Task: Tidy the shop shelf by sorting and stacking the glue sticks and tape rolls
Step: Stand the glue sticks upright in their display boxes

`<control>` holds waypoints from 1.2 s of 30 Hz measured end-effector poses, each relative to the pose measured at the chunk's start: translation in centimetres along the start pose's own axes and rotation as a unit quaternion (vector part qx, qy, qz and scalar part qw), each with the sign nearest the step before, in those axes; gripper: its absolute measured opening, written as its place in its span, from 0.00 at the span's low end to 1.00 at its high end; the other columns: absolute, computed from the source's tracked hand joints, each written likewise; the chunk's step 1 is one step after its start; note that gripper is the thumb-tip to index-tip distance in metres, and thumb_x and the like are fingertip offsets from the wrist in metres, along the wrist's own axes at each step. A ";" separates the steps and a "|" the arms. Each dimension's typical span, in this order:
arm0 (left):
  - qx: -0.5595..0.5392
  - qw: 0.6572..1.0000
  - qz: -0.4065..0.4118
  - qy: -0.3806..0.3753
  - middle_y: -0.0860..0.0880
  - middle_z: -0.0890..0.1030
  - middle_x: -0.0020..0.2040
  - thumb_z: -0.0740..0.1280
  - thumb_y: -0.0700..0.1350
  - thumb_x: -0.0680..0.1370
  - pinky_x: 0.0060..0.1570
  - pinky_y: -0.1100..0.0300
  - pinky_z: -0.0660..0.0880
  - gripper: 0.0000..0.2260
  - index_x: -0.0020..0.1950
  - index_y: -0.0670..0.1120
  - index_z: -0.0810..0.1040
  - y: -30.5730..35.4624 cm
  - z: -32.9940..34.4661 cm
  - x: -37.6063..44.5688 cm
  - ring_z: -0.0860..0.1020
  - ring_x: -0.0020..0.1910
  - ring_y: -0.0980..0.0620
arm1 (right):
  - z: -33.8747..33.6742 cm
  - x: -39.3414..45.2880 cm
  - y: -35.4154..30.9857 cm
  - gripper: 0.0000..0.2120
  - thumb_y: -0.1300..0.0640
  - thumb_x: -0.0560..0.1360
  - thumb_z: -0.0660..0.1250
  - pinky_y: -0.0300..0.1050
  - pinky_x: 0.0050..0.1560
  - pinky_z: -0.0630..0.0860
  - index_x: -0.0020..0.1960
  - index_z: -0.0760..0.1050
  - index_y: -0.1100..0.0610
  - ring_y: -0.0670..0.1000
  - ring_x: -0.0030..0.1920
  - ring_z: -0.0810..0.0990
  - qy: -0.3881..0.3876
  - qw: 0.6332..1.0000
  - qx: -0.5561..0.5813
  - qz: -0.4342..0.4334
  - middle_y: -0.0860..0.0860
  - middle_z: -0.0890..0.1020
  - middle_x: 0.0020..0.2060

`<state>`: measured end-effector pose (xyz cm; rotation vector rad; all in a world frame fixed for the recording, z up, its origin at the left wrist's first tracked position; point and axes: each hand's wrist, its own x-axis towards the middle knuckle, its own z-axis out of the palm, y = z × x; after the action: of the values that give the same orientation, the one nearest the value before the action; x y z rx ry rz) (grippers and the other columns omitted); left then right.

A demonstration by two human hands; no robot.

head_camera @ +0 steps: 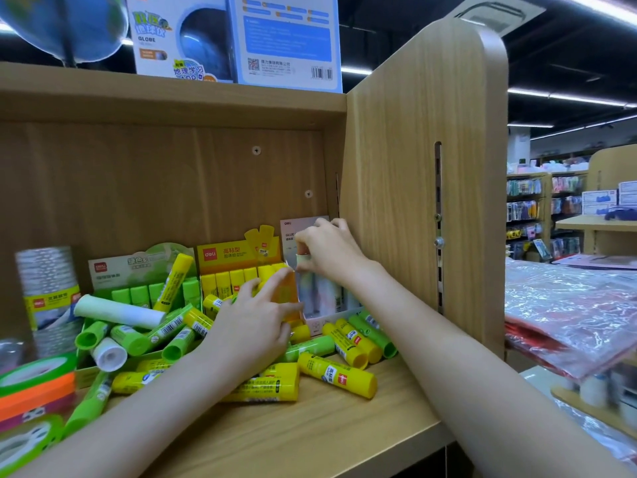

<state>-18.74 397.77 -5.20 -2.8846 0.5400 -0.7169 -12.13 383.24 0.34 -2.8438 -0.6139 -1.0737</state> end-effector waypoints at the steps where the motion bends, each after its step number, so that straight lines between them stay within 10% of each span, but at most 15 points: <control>1: -0.001 1.000 0.000 -0.001 0.59 0.42 0.76 0.54 0.51 0.80 0.60 0.51 0.70 0.19 0.69 0.65 0.64 0.0 0.0 0.0 0.54 0.74 0.47 | 0.1 -0.1 0.2 0.13 0.54 0.71 0.70 0.54 0.63 0.60 0.53 0.74 0.56 0.54 0.62 0.68 -0.023 1.000 0.018 0.001 0.53 0.78 0.53; 5: 0.003 1.000 -0.001 -0.003 0.59 0.42 0.76 0.53 0.51 0.80 0.60 0.52 0.69 0.19 0.70 0.65 0.63 0.0 0.0 0.0 0.54 0.74 0.47 | 0.2 -0.3 0.5 0.14 0.58 0.70 0.71 0.57 0.65 0.59 0.51 0.68 0.54 0.55 0.69 0.61 -0.056 0.996 0.071 0.007 0.55 0.75 0.58; 12: -0.003 1.000 0.000 -0.007 0.58 0.42 0.76 0.54 0.50 0.80 0.62 0.50 0.68 0.19 0.70 0.64 0.64 0.0 0.1 0.1 0.54 0.74 0.46 | -0.4 -0.4 0.5 0.14 0.55 0.66 0.75 0.45 0.49 0.63 0.40 0.70 0.52 0.53 0.50 0.77 -0.019 0.985 0.165 0.047 0.50 0.80 0.43; 36: -0.008 1.000 -0.001 -0.001 0.58 0.43 0.76 0.55 0.50 0.80 0.63 0.50 0.69 0.18 0.69 0.64 0.66 -0.1 0.3 0.4 0.56 0.72 0.45 | 0.2 0.3 0.0 0.12 0.51 0.68 0.73 0.48 0.57 0.64 0.45 0.74 0.55 0.54 0.51 0.76 0.029 0.993 0.104 0.045 0.51 0.81 0.46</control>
<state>-18.25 397.68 -5.28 -2.9009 0.5464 -0.7137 -11.78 383.41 0.40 -2.6256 -0.5532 -1.0098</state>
